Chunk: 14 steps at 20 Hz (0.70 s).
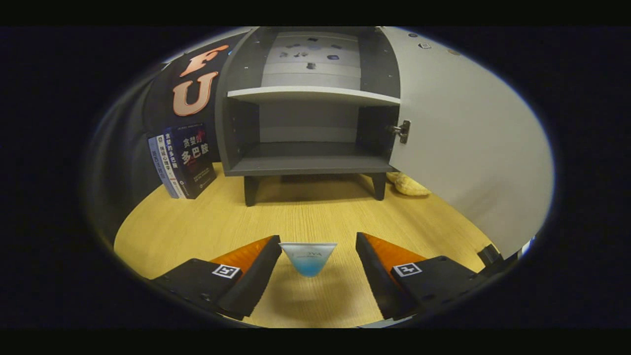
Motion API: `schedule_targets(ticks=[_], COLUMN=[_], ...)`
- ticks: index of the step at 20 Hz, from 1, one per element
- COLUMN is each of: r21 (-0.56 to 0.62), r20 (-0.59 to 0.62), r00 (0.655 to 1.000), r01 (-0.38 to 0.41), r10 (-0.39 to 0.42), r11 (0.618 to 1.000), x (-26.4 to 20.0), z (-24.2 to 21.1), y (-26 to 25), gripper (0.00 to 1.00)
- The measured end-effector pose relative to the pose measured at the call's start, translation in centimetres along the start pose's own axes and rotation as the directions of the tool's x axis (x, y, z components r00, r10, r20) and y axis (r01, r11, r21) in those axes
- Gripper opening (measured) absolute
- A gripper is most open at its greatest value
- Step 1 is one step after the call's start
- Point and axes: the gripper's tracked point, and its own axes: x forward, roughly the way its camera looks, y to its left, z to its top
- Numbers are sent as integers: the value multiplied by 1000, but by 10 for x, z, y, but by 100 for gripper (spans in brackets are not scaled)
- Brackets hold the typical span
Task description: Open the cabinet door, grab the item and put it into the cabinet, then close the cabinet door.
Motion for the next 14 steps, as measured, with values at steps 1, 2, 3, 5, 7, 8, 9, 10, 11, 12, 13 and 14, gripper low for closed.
schedule_targets(ticks=[1, 2, 3, 5, 7, 8, 9, 10, 11, 12, 13, 14], r21=[1, 0, -1, -10, -16, -11, -2, 8, 18, 28, 34, 39], r20=[-16, -27, -36, -58, -61, -79, -94, -104, -108, -105, -100, -92], r00=[1000, 1000, 999, 998, 998, 996, 995, 994, 994, 994, 995, 995], r01=[-3, -8, -17, -27, -30, -30, -28, -26, -25, -23, -23, -24], r10=[3, 8, 17, 27, 29, 29, 28, 27, 26, 26, 26, 27], r11=[1000, 1000, 1000, 1000, 999, 999, 1000, 1000, 1000, 999, 999, 999], x=[2, 4, 9, 12, 14, 12, 12, 10, 7, 4, 0, -4], z=[-5, -10, -12, -20, -18, -20, -18, -16, -10, -2, 8, 19], y=[1, 1, 3, 7, 7, 7, 7, 6, 5, 4, 3, 1], gripper=[96, 94, 80, 70, 63, 63, 61, 61, 61, 61, 61, 61])
